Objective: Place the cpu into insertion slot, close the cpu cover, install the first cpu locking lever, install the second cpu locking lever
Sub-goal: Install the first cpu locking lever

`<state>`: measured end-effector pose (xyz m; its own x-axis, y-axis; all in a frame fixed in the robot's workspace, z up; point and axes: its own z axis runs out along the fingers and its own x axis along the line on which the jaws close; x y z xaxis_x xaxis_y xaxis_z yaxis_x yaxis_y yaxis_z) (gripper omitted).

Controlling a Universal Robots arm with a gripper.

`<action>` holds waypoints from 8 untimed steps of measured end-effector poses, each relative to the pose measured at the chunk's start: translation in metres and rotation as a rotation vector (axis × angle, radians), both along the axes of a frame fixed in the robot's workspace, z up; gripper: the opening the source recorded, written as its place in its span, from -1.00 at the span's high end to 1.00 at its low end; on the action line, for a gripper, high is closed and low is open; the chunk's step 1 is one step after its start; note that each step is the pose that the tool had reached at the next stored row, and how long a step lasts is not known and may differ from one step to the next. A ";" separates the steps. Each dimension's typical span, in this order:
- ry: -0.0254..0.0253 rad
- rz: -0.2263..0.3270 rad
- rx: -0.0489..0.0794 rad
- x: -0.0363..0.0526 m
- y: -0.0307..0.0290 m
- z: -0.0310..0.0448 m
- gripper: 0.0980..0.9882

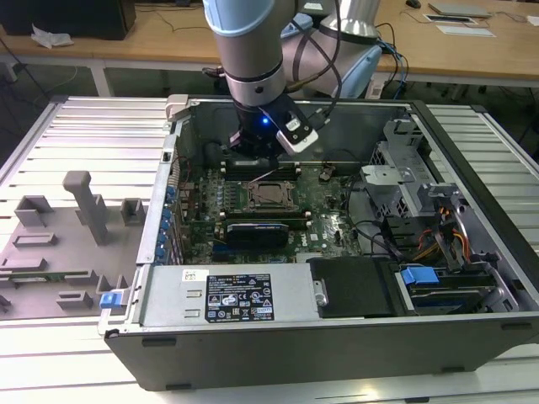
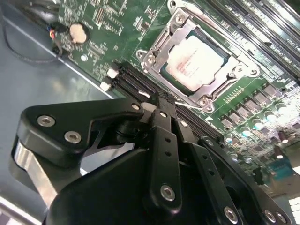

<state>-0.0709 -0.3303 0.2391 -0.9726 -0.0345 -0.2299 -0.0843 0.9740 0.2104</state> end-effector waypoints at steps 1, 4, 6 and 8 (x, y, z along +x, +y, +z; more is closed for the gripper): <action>0.0000 -0.018 0.000 0.0000 0.0000 -0.0009 0.98; 0.0001 -0.039 0.000 0.0000 0.0010 -0.0033 0.98; 0.0003 -0.058 0.000 0.0000 0.0030 -0.0057 0.98; 0.0003 -0.064 0.000 0.0000 0.0044 -0.0063 0.98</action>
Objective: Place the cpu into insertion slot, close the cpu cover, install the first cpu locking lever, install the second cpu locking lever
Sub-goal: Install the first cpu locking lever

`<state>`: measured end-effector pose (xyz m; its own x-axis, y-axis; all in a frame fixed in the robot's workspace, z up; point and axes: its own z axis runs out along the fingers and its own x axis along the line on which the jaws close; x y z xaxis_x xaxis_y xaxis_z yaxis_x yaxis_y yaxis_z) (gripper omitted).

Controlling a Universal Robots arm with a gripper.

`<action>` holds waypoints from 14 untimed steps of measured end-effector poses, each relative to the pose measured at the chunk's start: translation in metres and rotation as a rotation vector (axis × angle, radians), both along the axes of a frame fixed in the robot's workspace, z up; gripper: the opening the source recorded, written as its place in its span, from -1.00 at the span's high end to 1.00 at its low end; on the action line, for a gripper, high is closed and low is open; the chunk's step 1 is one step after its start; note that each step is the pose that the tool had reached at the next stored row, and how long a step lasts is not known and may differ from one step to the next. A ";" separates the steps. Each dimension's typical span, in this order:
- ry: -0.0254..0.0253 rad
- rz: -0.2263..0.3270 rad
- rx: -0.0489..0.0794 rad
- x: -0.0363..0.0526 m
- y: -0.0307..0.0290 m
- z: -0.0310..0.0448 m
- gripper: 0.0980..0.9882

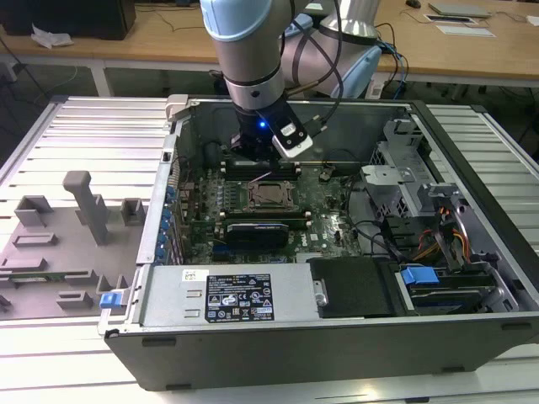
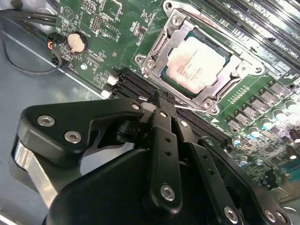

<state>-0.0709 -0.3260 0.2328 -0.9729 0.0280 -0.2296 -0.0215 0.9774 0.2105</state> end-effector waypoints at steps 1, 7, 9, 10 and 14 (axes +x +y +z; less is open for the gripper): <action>0.0000 -0.004 0.000 0.0000 0.0023 -0.0003 0.98; 0.0000 -0.023 0.000 0.0000 0.0096 -0.0026 0.98; 0.0000 -0.032 0.000 0.0000 0.0106 -0.0039 0.98; -0.0001 -0.036 0.000 0.0000 0.0111 -0.0046 0.98; 0.0001 -0.060 0.000 0.0000 0.0147 -0.0079 0.98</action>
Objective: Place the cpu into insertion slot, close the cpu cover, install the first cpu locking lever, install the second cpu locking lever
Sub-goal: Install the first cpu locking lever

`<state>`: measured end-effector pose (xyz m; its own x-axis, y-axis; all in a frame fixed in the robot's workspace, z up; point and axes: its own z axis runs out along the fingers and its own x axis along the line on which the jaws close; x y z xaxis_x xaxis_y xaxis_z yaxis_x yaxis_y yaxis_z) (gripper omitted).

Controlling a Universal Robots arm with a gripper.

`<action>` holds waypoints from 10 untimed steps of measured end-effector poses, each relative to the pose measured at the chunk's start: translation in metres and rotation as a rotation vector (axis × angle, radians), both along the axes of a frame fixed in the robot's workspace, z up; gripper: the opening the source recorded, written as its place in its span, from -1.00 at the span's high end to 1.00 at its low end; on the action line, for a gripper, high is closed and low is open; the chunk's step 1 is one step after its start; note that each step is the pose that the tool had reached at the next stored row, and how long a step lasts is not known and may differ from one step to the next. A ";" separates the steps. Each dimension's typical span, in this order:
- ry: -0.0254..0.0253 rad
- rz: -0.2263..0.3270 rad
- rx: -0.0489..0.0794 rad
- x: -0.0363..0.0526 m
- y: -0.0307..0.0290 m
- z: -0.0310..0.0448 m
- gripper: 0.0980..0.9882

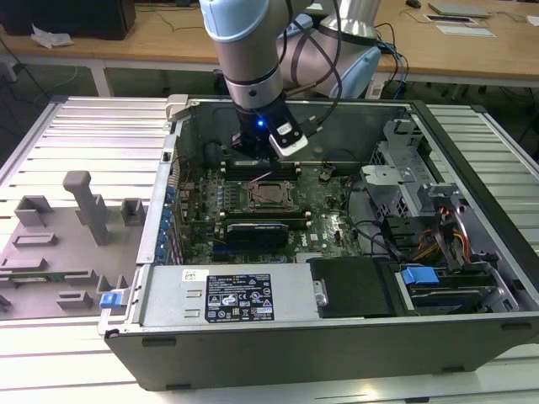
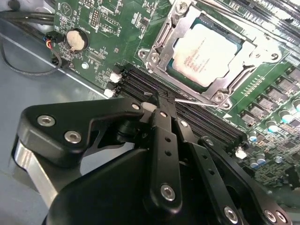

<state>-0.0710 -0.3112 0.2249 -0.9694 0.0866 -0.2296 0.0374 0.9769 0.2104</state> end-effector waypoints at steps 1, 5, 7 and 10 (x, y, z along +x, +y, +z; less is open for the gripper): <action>-0.0001 -0.008 0.000 0.0000 0.0008 -0.0008 0.98; 0.0000 -0.019 0.000 -0.0002 0.0020 -0.0012 0.98; -0.0007 -0.030 0.000 -0.0024 0.0020 -0.0036 0.98; -0.0005 -0.060 0.000 -0.0027 0.0022 -0.0055 0.98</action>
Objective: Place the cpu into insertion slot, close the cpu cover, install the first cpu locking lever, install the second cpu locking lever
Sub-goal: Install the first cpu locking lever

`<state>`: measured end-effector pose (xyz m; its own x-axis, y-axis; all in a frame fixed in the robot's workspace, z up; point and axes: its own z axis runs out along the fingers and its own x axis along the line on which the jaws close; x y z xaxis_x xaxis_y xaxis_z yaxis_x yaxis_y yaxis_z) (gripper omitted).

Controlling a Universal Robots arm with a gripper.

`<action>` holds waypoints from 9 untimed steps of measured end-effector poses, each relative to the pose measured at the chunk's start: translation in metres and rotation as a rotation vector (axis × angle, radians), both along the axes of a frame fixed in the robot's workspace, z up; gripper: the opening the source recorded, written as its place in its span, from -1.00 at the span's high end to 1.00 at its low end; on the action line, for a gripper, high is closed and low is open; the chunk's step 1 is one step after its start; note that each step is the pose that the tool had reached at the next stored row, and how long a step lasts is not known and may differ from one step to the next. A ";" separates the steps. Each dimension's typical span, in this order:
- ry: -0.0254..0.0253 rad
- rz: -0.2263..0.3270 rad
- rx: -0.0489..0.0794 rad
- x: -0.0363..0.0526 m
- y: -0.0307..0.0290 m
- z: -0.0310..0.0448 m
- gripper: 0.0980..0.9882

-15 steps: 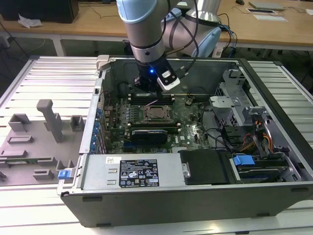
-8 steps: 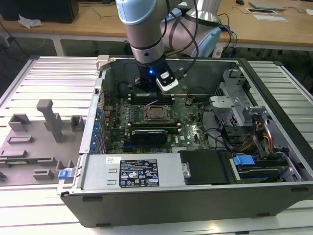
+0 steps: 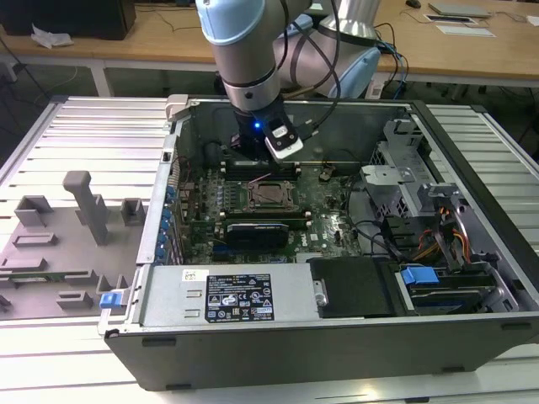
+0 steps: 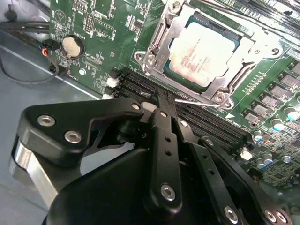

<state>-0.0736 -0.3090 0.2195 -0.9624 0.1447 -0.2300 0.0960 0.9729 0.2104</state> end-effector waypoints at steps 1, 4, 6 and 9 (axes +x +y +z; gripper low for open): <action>0.0000 -0.007 0.000 0.0000 0.0000 -0.0004 0.98; -0.0001 -0.035 0.000 -0.0002 0.0006 -0.0018 0.98; 0.0000 -0.042 0.000 -0.0005 0.0022 -0.0026 0.98; -0.0002 -0.057 0.000 -0.0009 0.0044 -0.0039 0.98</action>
